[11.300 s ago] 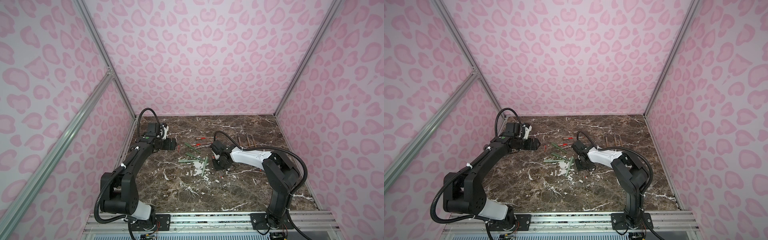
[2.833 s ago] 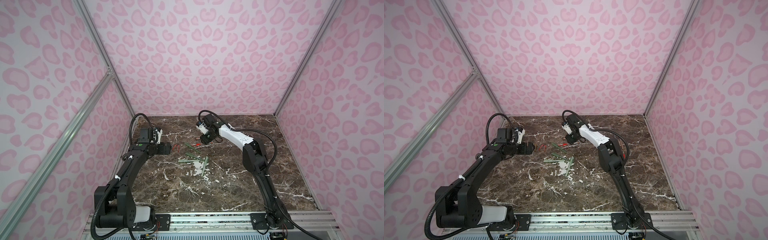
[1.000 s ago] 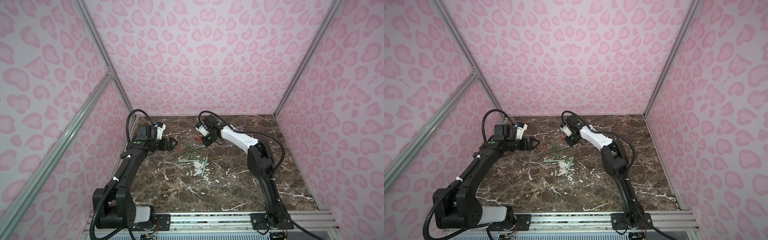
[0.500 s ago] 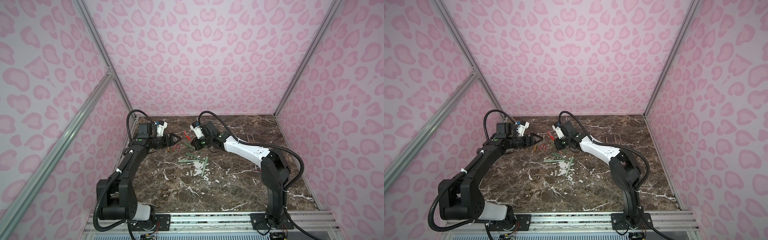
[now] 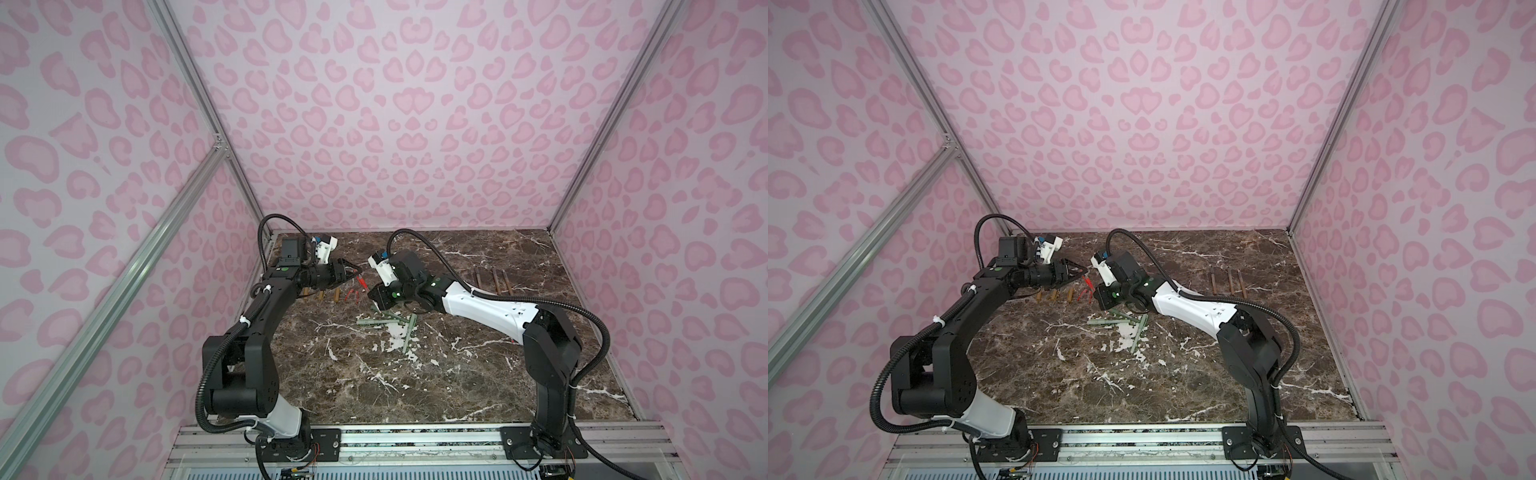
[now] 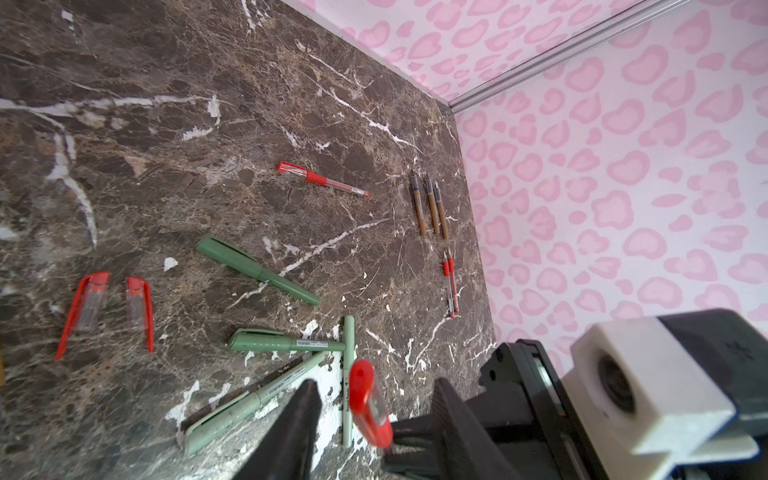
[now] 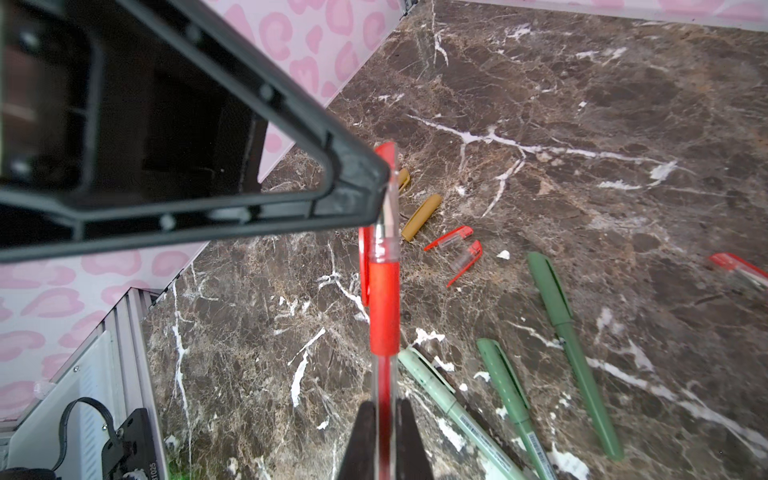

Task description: Open the pen caps

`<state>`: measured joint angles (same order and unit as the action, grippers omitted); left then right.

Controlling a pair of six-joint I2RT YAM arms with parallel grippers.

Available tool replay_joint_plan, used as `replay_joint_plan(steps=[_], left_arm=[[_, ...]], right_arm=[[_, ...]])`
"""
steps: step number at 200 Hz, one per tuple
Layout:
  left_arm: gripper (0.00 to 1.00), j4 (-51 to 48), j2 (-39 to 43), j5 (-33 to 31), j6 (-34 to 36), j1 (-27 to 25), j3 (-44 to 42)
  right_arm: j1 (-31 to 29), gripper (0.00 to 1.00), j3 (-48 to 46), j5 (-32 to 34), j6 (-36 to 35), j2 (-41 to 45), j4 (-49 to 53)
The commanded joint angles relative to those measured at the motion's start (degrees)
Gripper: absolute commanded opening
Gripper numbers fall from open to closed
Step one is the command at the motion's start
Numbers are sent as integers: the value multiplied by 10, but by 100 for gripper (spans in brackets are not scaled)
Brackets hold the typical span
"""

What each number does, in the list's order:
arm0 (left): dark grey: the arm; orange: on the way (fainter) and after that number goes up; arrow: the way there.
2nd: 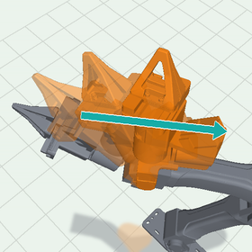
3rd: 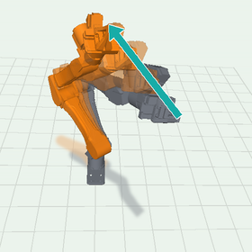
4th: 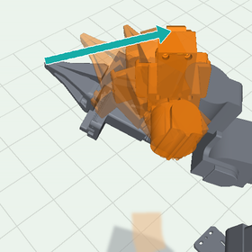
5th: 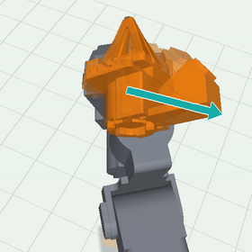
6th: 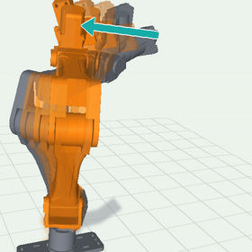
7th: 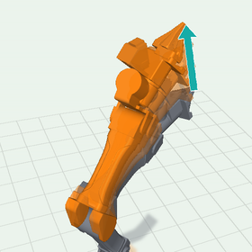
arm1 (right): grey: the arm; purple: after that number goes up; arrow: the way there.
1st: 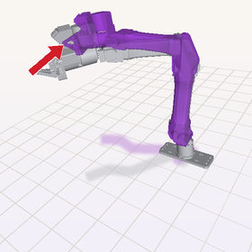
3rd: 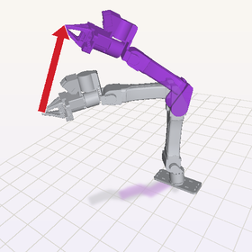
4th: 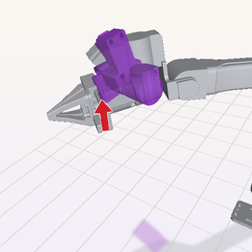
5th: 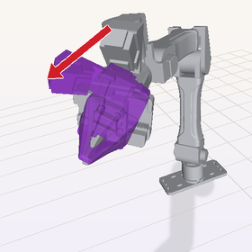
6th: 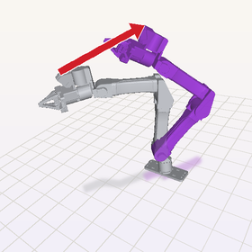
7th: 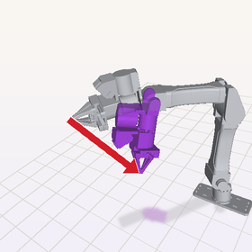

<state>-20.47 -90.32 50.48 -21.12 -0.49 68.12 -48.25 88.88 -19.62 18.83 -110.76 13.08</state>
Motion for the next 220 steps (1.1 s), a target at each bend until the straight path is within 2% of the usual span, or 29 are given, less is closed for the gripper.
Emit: replay_joint_plan(steps=[1,80,103,142,158,197,220], left_arm=[[38,12,-7,18,-4,0,12],[4,9,-17,24,-2,0,19],[4,10,-11,24,1,0,13],[4,15,-3,27,1,0,5],[4,16,-1,29,3,0,3],[4,12,6,26,9,0,2],[4,7,10,22,14,0,4]], right_arm=[[-2,6,4,-8,2,-2,-20],[-5,6,5,-16,2,-5,-25],[-5,8,8,-17,4,-7,-27],[-5,28,31,-20,7,-23,-23],[-5,29,48,-23,4,-34,-16],[-4,10,61,-29,-2,-48,-9],[-4,4,36,-29,-4,-39,-12]])
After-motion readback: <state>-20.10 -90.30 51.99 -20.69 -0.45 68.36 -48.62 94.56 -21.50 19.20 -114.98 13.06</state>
